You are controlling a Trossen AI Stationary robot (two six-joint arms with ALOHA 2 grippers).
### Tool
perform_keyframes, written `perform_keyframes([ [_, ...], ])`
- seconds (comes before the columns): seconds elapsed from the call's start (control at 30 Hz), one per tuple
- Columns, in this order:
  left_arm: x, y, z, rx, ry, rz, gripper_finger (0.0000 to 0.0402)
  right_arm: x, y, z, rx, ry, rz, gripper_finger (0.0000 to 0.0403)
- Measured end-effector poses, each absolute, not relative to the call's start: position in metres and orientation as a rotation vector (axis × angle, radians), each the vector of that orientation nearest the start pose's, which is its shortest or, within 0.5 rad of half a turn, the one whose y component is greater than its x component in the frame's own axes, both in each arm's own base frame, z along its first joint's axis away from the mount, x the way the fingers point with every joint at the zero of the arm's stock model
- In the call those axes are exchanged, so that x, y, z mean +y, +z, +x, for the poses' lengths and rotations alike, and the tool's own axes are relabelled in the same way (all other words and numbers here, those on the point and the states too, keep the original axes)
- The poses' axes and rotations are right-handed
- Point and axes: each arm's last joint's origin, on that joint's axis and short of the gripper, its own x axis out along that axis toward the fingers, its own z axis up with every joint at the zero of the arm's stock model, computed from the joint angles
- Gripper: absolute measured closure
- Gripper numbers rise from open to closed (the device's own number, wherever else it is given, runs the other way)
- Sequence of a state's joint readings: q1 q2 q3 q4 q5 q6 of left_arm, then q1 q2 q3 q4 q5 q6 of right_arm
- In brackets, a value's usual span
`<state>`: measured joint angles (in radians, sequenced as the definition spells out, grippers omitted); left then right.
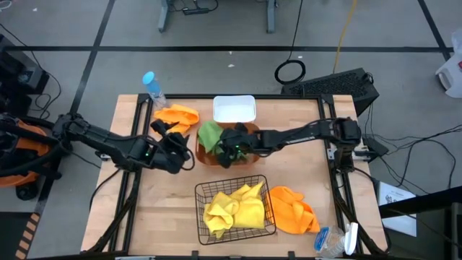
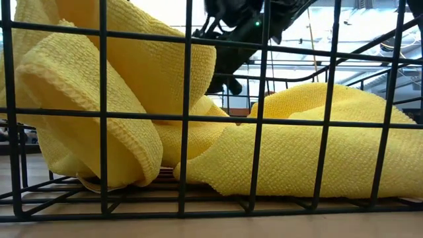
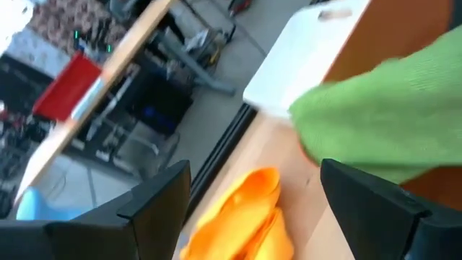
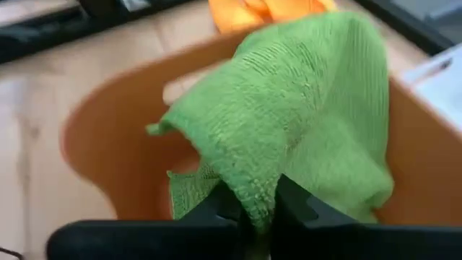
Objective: Sort microfiber towel by color & place in baskets
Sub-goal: Put the green microfiber cloth into the orange bin
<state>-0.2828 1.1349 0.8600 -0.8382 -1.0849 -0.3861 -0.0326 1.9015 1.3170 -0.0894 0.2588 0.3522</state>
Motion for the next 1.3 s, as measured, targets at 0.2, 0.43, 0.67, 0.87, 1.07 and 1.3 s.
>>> perform_keyframes([
  [0.2, -0.023, 0.256, 0.185, 0.775, 0.919, 0.287, 0.0087, -0.020, 0.207, 0.415, 0.681, -0.402, 0.252, 0.0302],
  [0.43, -0.017, 0.250, 0.184, 0.787, 0.951, 0.172, 0.0087, -0.009, 0.228, 0.396, 0.744, -0.389, 0.236, 0.0229],
  [0.67, 0.002, 0.226, 0.177, 0.865, 1.041, 0.070, 0.0087, -0.004, 0.258, 0.382, 0.699, -0.357, 0.204, 0.0179],
  [0.87, 0.022, 0.210, 0.175, 0.903, 1.104, -0.027, 0.0112, -0.011, 0.258, 0.399, 0.562, -0.333, 0.184, 0.0188],
  [1.07, 0.038, 0.201, 0.173, 0.954, 1.124, -0.045, 0.0149, -0.020, 0.209, 0.415, 0.679, -0.344, 0.193, 0.0269],
  [1.3, 0.048, 0.184, 0.177, 0.931, 1.039, -0.128, 0.0168, -0.028, 0.176, 0.422, 0.757, -0.357, 0.220, 0.0369],
])
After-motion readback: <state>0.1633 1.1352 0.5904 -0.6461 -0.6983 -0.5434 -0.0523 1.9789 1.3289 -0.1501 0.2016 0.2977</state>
